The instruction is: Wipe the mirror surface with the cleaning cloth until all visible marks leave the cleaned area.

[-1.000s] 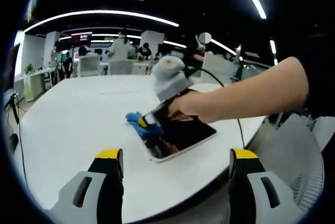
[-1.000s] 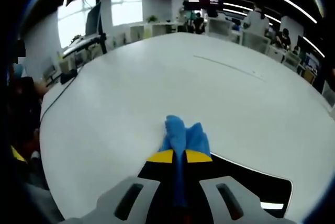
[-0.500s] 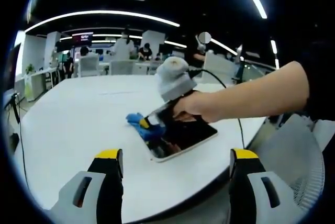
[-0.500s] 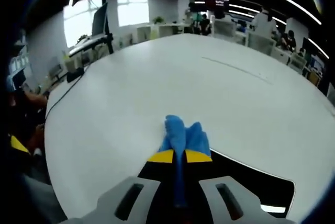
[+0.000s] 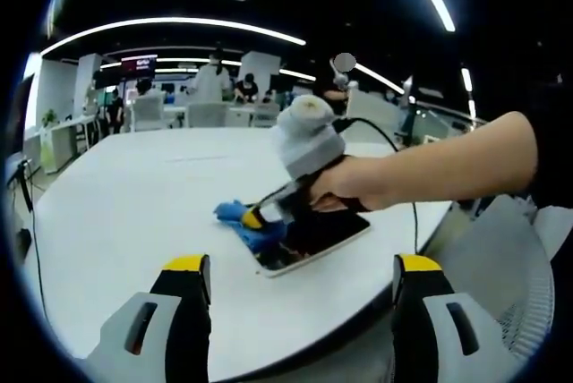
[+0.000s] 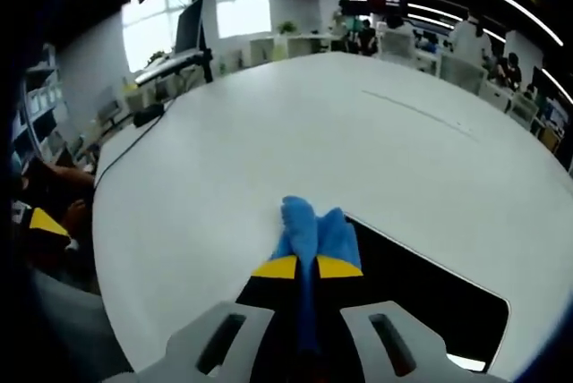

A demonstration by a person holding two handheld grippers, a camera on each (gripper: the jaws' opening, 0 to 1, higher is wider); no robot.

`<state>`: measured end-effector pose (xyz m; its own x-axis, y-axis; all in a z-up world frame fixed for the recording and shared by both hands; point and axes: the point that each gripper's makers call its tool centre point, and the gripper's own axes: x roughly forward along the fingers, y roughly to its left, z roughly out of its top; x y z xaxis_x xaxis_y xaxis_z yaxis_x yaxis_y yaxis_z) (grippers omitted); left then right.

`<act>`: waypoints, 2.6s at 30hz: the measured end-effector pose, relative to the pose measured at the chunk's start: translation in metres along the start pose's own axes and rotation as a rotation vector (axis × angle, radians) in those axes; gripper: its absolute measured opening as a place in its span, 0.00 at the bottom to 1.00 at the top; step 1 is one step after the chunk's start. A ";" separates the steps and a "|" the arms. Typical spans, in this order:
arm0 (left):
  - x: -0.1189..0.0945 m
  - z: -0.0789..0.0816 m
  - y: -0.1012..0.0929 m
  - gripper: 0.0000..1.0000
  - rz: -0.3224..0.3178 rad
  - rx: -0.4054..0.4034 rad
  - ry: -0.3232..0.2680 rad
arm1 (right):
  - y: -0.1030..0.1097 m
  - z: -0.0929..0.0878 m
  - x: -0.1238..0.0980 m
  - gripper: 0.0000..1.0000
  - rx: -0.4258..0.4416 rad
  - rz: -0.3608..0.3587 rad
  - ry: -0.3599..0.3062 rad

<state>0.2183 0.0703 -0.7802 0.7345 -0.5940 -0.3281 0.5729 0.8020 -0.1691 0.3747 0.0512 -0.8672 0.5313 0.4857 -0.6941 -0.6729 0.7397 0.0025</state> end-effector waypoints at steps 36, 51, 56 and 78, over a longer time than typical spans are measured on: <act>0.000 0.004 0.003 0.78 0.007 -0.013 -0.028 | -0.005 -0.007 -0.006 0.00 -0.062 0.048 -0.010; 0.001 0.004 0.001 0.81 0.000 -0.010 -0.025 | -0.027 -0.021 -0.021 0.00 -0.021 0.008 -0.009; 0.001 0.003 0.002 0.87 0.004 -0.001 -0.022 | -0.035 -0.027 -0.027 0.00 -0.010 -0.005 -0.006; 0.000 0.003 0.001 0.94 0.004 0.001 -0.022 | -0.084 -0.059 -0.059 0.00 0.068 -0.098 0.008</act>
<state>0.2203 0.0710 -0.7772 0.7447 -0.5920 -0.3082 0.5703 0.8043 -0.1669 0.3697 -0.0667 -0.8688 0.5885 0.4063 -0.6990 -0.5814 0.8135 -0.0167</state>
